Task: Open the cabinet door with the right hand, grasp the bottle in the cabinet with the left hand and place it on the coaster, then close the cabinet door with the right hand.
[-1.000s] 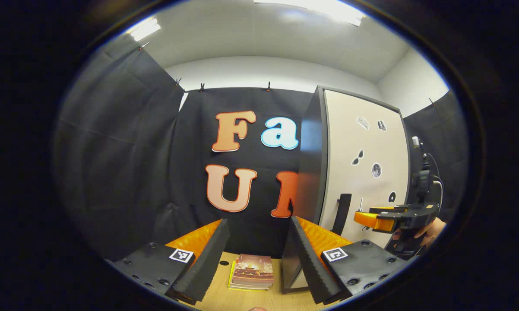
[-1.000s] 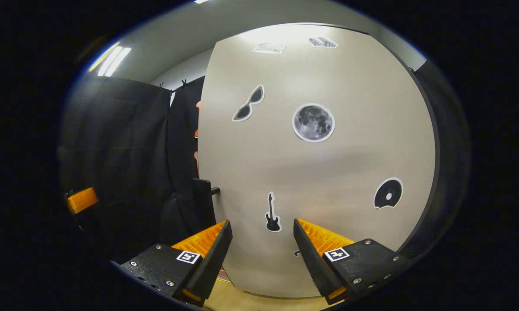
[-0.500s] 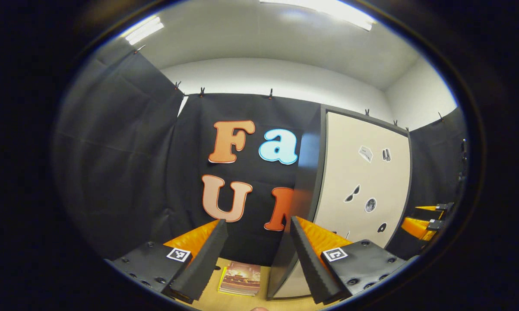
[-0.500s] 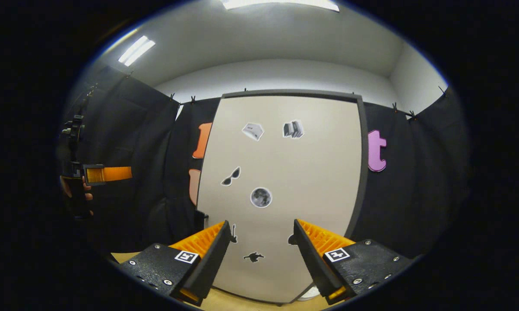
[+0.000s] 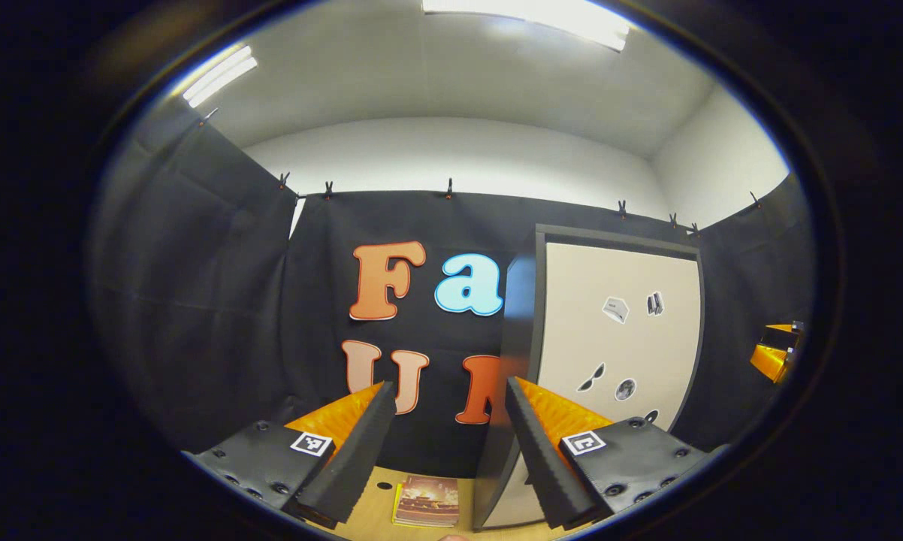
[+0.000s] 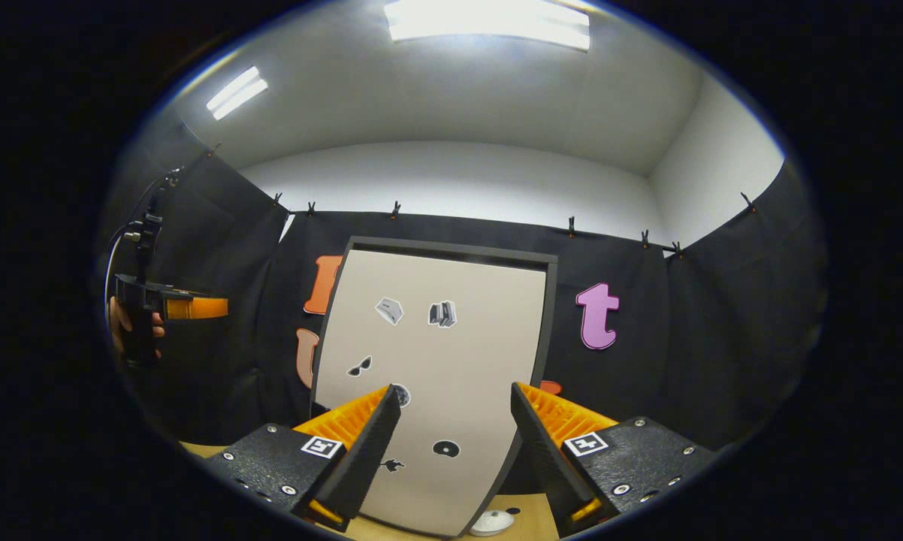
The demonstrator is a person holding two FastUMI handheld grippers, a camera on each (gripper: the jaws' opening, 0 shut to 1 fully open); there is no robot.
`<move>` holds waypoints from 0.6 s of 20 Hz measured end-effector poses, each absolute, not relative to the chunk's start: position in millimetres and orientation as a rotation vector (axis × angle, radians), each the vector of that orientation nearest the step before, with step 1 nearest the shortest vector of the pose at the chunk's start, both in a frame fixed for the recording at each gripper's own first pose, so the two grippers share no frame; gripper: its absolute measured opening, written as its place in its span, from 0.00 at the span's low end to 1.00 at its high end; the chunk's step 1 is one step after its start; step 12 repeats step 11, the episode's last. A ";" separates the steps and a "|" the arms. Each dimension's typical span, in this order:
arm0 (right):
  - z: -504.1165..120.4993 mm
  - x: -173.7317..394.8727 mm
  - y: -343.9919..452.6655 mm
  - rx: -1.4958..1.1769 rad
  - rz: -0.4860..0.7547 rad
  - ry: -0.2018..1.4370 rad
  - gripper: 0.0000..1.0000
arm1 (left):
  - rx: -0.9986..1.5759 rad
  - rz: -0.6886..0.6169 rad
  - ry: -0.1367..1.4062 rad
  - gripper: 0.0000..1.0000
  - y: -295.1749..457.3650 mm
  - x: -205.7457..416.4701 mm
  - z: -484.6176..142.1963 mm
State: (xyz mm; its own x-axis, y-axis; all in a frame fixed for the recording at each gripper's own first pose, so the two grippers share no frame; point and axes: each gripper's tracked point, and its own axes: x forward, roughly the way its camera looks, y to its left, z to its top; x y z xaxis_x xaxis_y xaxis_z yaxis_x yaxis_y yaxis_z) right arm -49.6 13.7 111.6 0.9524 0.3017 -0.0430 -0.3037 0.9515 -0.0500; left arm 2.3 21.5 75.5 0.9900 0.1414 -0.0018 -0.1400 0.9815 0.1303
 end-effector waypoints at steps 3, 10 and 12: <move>122.1 -50.4 5.7 -0.047 0.271 0.017 0.93 | 0.135 0.124 -0.046 0.92 8.7 0.1 95.0; 138.5 -55.3 0.7 -0.063 0.241 -0.016 0.94 | 0.147 0.123 -0.063 0.96 10.9 -6.5 105.6; 141.6 -56.7 0.2 -0.064 0.239 -0.021 0.93 | 0.149 0.125 -0.072 0.97 11.2 -6.7 109.5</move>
